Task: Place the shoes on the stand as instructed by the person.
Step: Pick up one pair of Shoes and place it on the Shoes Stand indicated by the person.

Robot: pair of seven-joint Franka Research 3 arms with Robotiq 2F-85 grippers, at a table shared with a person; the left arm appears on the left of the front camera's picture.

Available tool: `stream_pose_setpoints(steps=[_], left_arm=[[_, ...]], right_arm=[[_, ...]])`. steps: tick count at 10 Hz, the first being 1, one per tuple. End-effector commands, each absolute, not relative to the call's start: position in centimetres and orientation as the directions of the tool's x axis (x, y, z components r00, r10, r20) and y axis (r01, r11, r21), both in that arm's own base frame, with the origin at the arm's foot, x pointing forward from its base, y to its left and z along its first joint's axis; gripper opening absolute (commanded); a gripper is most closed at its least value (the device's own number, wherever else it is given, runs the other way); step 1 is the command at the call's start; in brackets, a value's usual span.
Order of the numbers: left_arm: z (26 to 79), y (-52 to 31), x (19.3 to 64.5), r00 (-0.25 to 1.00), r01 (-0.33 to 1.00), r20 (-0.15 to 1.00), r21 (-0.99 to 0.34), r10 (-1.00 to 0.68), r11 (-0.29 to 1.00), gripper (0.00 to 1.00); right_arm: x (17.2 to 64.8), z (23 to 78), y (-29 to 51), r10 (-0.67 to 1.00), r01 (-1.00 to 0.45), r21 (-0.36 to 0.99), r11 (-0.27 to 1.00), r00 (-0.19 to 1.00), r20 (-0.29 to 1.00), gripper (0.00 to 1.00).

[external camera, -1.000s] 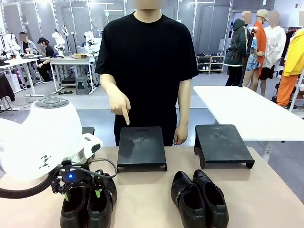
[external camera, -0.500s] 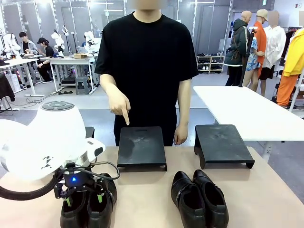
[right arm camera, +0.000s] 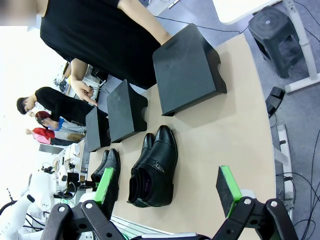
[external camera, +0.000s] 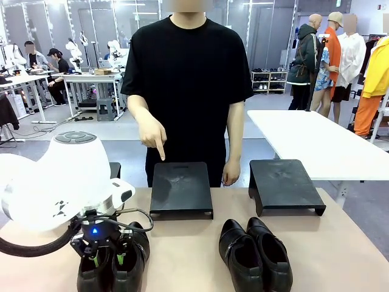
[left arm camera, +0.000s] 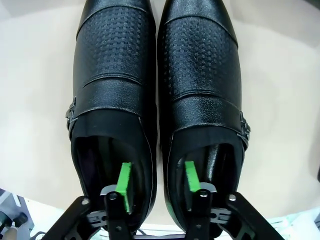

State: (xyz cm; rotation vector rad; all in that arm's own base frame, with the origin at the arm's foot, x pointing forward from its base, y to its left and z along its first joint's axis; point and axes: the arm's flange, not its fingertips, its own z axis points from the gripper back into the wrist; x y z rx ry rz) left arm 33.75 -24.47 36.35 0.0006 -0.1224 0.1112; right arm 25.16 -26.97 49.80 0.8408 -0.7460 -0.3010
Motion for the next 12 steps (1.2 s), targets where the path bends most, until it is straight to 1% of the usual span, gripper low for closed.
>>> stream_pose_setpoints(steps=[1,2,3,7,8,9,12], left_arm=[[36.23,-25.14,33.99,0.984,-0.122,0.131,0.004,0.121,0.992,0.11],[36.45,-25.16,33.94,0.984,-0.12,0.134,0.007,0.118,0.993,0.02],[36.44,-25.11,33.96,0.984,-0.123,0.131,0.007,0.121,0.992,0.0],[36.51,-25.25,34.06,0.986,-0.118,0.116,-0.003,0.117,0.993,0.0],[36.41,-25.41,33.91,0.987,-0.133,0.09,0.013,0.131,0.991,0.0],[36.4,-24.52,33.76,0.987,-0.109,0.117,-0.012,0.11,0.994,0.0],[36.4,-24.52,33.76,0.987,-0.109,0.117,-0.012,0.11,0.994,0.0]], right_arm=[[25.05,49.72,-27.07,-0.521,-0.045,0.768,0.639,0.709,0.475,1.0],[25.05,49.72,-27.07,-0.521,-0.045,0.768,0.639,0.709,0.475,1.0],[25.05,49.72,-27.07,-0.521,-0.045,0.768,0.639,0.709,0.475,1.0],[25.05,49.72,-27.07,-0.521,-0.045,0.768,0.639,0.709,0.475,1.0],[25.05,49.72,-27.07,-0.521,-0.045,0.768,0.639,0.709,0.475,1.0],[25.05,49.72,-27.07,-0.521,-0.045,0.768,0.639,0.709,0.475,1.0],[25.05,49.72,-27.07,-0.521,-0.045,0.768,0.639,0.709,0.475,1.0]])
